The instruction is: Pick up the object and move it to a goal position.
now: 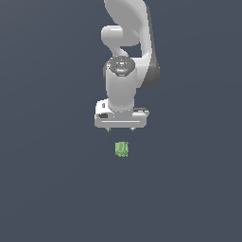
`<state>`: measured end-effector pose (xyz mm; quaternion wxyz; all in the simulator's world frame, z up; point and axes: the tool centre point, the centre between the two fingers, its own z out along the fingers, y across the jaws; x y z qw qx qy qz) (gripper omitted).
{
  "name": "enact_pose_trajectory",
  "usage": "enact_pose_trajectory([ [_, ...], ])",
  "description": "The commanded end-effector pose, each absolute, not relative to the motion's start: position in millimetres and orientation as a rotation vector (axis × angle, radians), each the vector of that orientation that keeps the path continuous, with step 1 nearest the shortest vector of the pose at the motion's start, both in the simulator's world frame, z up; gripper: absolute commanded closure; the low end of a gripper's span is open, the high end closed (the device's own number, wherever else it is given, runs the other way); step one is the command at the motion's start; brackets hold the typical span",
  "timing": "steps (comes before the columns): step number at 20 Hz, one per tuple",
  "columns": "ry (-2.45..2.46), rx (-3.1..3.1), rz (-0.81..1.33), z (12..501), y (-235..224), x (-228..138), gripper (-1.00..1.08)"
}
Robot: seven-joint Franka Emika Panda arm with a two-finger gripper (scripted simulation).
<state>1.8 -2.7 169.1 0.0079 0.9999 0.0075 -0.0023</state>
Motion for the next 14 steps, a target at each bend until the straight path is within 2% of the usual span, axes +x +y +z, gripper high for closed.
enact_pose_trajectory([
  [1,0.024,3.126,-0.007,169.1,-2.8,1.8,-0.92],
  [14,0.074,3.138,0.005,177.1,2.5,7.6,-0.92],
])
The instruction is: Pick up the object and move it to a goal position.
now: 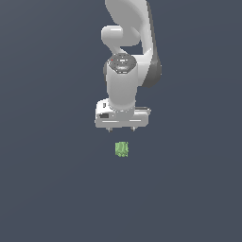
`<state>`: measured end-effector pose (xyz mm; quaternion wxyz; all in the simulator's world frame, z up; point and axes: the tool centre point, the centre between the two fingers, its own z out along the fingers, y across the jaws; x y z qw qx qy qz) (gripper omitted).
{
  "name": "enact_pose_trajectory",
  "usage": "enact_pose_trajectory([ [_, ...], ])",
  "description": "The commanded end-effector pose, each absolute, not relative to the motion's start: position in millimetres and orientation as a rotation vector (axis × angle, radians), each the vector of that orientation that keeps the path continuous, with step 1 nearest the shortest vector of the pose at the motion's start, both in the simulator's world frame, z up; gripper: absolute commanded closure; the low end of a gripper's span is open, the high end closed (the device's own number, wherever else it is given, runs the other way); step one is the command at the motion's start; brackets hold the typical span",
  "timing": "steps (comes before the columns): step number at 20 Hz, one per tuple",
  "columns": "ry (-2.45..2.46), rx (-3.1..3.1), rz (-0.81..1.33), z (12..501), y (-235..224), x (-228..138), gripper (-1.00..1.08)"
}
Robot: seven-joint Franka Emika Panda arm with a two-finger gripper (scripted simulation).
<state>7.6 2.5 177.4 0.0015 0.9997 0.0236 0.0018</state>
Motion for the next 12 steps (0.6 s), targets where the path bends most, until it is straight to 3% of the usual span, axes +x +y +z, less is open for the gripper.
enact_pose_trajectory([
  [1,0.072,3.138,0.005,176,2,8,-0.92],
  [12,0.007,3.140,0.002,132,3,21,-0.92],
])
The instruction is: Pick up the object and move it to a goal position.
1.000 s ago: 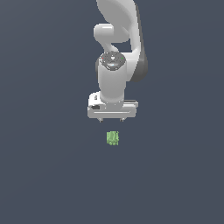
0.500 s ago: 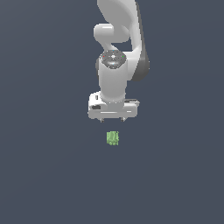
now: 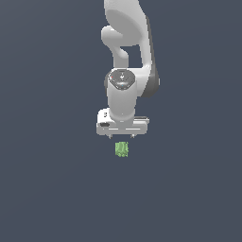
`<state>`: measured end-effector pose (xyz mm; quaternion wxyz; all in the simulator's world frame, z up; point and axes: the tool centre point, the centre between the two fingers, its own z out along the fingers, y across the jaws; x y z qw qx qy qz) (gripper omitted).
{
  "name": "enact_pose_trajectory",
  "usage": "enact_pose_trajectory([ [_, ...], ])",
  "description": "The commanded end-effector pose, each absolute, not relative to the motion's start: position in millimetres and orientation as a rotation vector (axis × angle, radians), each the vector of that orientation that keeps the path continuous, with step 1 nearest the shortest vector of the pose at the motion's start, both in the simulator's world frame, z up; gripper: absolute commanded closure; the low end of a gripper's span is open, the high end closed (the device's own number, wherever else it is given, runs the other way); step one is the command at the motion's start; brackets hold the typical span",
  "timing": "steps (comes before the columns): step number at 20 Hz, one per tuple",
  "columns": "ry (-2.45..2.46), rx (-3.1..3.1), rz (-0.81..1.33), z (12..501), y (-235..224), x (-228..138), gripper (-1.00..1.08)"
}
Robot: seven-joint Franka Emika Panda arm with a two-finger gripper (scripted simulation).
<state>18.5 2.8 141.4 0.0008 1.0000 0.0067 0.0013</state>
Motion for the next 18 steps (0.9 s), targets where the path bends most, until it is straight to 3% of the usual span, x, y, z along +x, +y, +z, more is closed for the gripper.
enact_pose_trajectory([
  [1,-0.002,3.140,0.002,125,3,22,-0.92],
  [18,-0.049,3.141,-0.002,81,3,28,-0.92],
])
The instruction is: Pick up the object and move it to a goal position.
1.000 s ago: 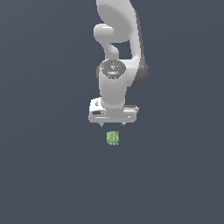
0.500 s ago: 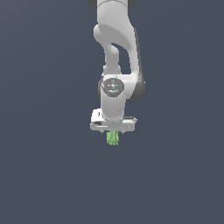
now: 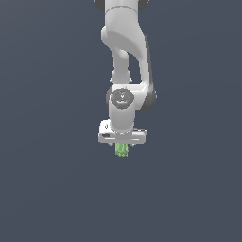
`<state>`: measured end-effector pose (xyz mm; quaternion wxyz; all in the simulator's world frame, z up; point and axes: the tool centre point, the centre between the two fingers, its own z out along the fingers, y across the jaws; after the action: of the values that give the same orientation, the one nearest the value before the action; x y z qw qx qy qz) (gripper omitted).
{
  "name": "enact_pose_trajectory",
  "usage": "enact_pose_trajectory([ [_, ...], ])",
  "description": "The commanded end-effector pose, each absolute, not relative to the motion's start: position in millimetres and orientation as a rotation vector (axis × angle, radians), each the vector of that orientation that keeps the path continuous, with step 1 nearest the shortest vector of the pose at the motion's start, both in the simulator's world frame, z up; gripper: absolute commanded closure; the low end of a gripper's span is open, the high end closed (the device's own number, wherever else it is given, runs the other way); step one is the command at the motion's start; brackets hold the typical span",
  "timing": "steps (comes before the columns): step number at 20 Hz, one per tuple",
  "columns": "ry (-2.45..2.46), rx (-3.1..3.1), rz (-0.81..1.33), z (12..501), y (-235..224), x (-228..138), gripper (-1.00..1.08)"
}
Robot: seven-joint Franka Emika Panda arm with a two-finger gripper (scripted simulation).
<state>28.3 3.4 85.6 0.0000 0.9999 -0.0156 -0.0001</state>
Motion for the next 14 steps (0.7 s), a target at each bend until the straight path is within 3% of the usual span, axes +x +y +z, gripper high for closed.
enact_pose_trajectory([
  [1,-0.049,3.141,-0.002,76,4,28,-0.92],
  [12,-0.051,3.141,0.000,40,3,28,-0.92],
  [13,-0.051,3.141,0.000,40,3,28,1.08],
  [14,-0.051,3.141,0.000,40,3,28,1.08],
])
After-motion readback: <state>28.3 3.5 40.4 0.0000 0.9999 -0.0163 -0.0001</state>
